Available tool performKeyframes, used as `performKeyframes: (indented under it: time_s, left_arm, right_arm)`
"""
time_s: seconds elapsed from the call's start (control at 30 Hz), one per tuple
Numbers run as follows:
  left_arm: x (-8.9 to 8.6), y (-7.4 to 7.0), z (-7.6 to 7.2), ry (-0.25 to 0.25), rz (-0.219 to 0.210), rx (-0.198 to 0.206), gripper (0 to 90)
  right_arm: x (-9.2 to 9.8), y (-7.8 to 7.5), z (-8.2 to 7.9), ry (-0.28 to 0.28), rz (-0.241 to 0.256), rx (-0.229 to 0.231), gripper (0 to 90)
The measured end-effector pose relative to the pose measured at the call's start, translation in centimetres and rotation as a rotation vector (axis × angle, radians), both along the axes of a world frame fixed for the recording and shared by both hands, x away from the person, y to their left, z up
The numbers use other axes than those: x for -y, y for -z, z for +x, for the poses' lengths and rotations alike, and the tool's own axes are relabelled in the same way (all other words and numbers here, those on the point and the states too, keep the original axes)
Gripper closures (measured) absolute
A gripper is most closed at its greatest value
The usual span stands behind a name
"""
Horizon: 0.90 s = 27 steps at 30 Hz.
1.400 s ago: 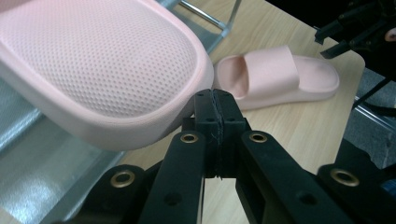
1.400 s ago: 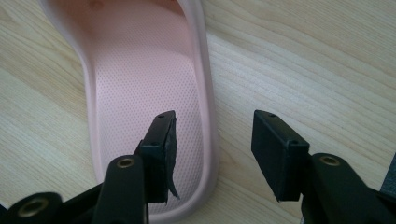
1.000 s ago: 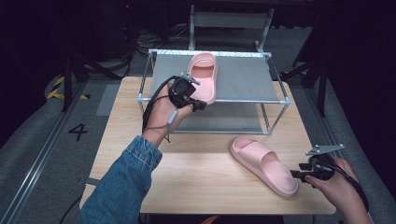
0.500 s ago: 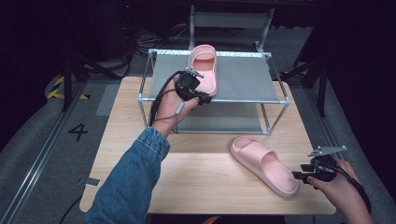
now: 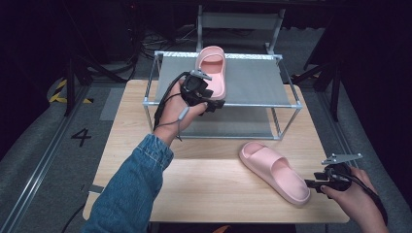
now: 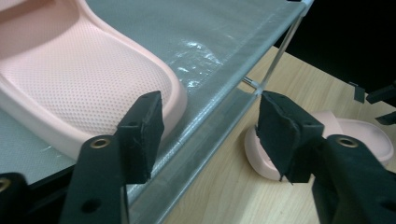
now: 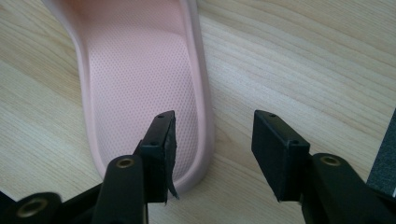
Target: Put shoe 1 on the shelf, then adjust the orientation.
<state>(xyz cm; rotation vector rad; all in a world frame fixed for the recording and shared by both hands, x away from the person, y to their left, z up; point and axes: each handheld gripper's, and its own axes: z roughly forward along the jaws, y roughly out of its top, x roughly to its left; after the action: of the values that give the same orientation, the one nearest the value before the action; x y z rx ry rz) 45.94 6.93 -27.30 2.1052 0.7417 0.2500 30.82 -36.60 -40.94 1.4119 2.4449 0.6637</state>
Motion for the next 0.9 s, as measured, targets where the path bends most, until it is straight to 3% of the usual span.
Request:
performKeyframes:
  time_s: [0.1,0.17,0.2,0.27,0.33,0.43,0.53,0.67,0.9]
  left_arm:
    - [-0.7,-0.3,-0.9,-0.004,0.014,0.018,37.3]
    - [-1.6,-0.5,-2.1,-0.008,0.049,0.013,34.9]
    - [-1.6,-0.5,-2.1,-0.008,0.049,0.013,34.3]
    - [-2.4,-0.3,-3.5,-0.005,0.115,0.011,32.2]
    - [-2.6,-0.2,-3.8,-0.002,0.125,0.014,30.1]
    - [-3.8,0.3,-5.5,0.007,0.159,-0.003,27.5]
    - [-4.6,1.0,-6.6,0.003,0.158,-0.008,24.9]
    - [-5.5,1.6,-7.5,-0.005,0.169,-0.02,23.2]
    - [-7.8,4.4,-9.3,-0.05,0.184,-0.039,22.2]
  right_arm:
    - [-0.3,0.0,0.0,-0.004,0.001,0.01,51.2]
    - [-0.9,-0.5,0.0,-0.036,-0.018,0.075,53.9]
    - [-0.9,-0.5,0.0,-0.036,-0.018,0.075,53.9]
    - [-1.7,-1.5,-0.1,-0.057,-0.002,0.107,53.3]
    - [-2.0,-1.7,-0.1,-0.063,-0.003,0.108,52.8]
    - [-3.0,-1.6,0.3,-0.083,-0.001,0.094,51.8]
    - [-3.7,-1.3,0.7,-0.113,0.014,0.066,51.6]
    - [-4.5,-1.2,1.3,-0.129,0.009,0.063,51.3]
    - [-6.0,-1.3,2.1,-0.161,0.02,0.044,50.8]
